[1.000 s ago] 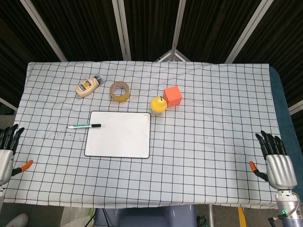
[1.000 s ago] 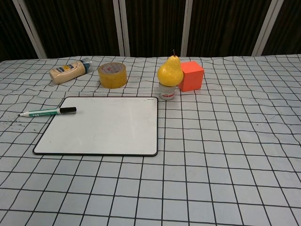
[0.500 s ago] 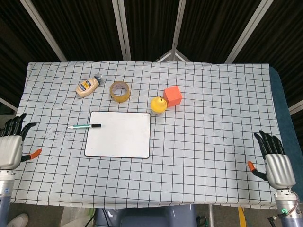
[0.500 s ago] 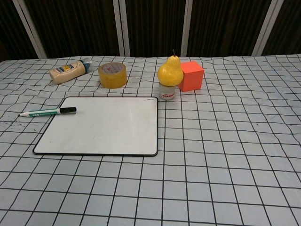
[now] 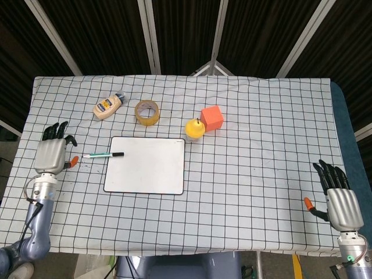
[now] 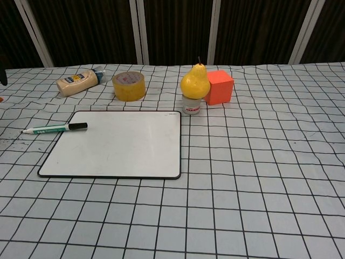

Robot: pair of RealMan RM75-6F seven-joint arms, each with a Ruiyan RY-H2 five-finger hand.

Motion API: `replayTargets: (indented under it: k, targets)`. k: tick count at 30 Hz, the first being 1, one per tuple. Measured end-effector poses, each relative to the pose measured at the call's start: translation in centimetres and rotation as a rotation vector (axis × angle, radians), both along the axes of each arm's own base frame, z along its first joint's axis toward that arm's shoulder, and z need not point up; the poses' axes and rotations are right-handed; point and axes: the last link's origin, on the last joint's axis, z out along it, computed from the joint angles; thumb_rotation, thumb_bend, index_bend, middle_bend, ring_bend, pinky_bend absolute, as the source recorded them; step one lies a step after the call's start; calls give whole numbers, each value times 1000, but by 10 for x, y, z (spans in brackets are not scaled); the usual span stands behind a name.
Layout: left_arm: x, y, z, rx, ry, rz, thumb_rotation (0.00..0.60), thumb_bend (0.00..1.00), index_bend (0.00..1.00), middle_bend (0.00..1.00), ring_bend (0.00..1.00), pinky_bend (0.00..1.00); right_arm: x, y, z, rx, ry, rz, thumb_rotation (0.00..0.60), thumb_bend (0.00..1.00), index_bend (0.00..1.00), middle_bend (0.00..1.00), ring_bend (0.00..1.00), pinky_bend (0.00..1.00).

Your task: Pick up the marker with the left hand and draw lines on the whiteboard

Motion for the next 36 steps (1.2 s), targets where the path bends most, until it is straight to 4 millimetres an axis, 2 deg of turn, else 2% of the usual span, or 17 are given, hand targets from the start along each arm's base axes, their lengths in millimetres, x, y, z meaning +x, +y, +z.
replayTargets:
  k: [7,16,28,36]
  targets:
    - [9,27,-35,-40,23,57,600,473,486,48,0,75,0,0,0,4,-8,-1,600,324,0,0,0,11]
    - [19,38,-67,-93,10,94,600,493,462,34,0,74,-1,0,0,17,-19,-9,600,324,0,0,0,11]
    - [20,43,-91,-131,49,122,600,493,438,15,0,74,0,0,-1,21,-24,-10,600,325,0,0,0,11]
    - [21,47,-100,-142,52,130,600,493,438,15,0,73,0,0,-1,24,-30,-11,600,324,0,0,0,11]
